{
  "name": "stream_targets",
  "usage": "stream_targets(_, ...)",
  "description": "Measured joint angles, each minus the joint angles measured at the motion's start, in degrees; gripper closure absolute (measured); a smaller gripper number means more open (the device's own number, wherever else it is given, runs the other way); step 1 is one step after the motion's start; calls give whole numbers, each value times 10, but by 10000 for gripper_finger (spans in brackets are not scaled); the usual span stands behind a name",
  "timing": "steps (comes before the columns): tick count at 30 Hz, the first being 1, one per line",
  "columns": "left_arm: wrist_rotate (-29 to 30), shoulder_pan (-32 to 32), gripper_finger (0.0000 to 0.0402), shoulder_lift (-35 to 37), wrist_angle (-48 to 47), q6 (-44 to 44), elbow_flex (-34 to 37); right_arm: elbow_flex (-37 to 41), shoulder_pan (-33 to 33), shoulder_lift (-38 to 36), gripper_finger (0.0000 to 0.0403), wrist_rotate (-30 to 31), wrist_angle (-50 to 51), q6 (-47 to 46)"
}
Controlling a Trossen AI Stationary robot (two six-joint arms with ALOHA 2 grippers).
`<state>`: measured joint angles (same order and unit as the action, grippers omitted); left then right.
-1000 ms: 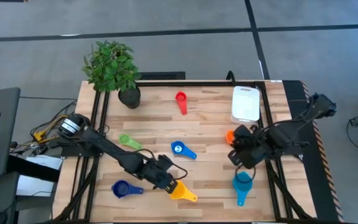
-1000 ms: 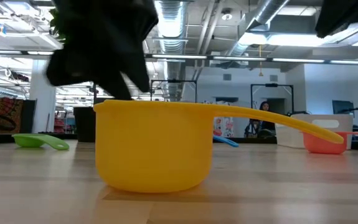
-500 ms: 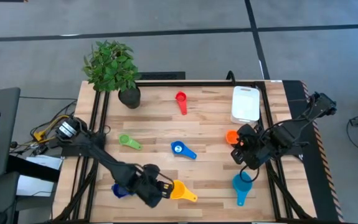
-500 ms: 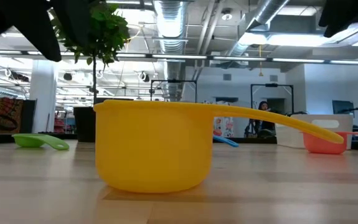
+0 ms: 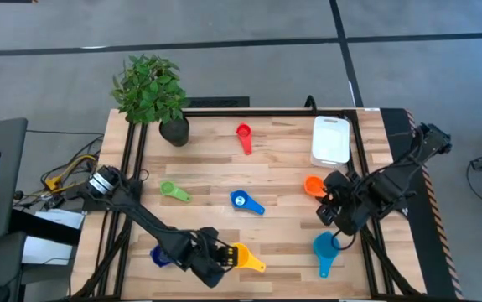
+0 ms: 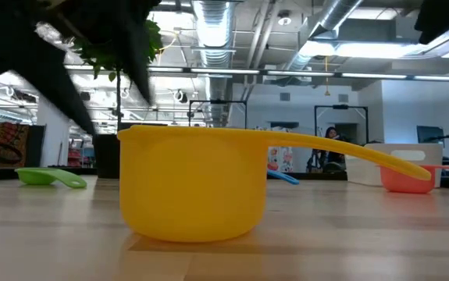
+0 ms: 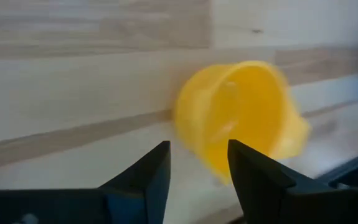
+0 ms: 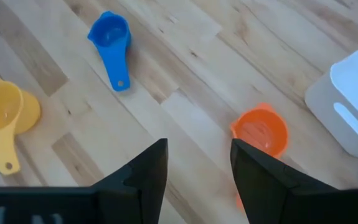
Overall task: Nest measuring cups in basket
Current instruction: Stack the yellow measuring cup on the light blue measuring cup
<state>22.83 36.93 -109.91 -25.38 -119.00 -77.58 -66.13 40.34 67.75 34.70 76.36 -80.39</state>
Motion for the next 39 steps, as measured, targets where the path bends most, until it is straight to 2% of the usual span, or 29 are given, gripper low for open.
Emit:
stream_targets(5,15,-5,241,-6,5,18,-1,0,23,0,200,0,20,-27)
stream_targets(14,-64,-23,247,-56,46,27,0,0,62,0,207,-1,27,-83)
stream_targets(17,-65,-33,279,-55,42,54,0,0,76,0,212,-2,23,-96)
stream_targets(22,-89,-56,377,-53,37,118,0,0,87,0,233,-2,13,-98)
stream_targets(24,-92,-65,392,-53,39,146,0,0,91,0,247,-2,11,-98)
stream_targets(30,-86,-101,398,-53,62,317,-13,0,113,0,289,-4,14,-111)
stream_targets(39,-54,-191,400,-56,71,643,-120,-3,144,-8,325,-51,20,-108)
